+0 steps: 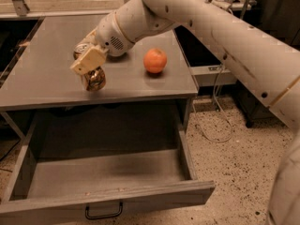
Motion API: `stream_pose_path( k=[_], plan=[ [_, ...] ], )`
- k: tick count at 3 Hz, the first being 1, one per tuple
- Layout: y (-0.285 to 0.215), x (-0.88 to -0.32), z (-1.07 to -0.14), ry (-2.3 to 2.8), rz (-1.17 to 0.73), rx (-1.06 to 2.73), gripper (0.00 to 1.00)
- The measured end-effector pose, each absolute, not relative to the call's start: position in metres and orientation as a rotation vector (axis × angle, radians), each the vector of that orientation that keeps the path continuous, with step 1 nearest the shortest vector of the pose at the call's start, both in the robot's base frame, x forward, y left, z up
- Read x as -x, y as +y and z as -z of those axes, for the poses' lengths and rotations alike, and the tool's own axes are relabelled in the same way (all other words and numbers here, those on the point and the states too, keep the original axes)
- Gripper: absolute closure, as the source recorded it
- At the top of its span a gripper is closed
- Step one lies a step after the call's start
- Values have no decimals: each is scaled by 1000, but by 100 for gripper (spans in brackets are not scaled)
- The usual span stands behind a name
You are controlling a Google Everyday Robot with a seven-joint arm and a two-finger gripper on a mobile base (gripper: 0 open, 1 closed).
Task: Place orange can into top drawer
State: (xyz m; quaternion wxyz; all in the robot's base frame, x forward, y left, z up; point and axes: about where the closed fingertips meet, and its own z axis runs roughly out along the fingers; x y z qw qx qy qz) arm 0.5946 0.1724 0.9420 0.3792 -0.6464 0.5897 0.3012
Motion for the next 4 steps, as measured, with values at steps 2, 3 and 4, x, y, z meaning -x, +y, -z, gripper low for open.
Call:
stream_pose_path(
  k=[2, 3, 4],
  plan=[
    [119, -499, -923, 1724, -771, 1464, 100],
    [120, -498, -925, 1718, -773, 1469, 100],
    [122, -484, -900, 1746, -809, 1436, 100]
  ],
)
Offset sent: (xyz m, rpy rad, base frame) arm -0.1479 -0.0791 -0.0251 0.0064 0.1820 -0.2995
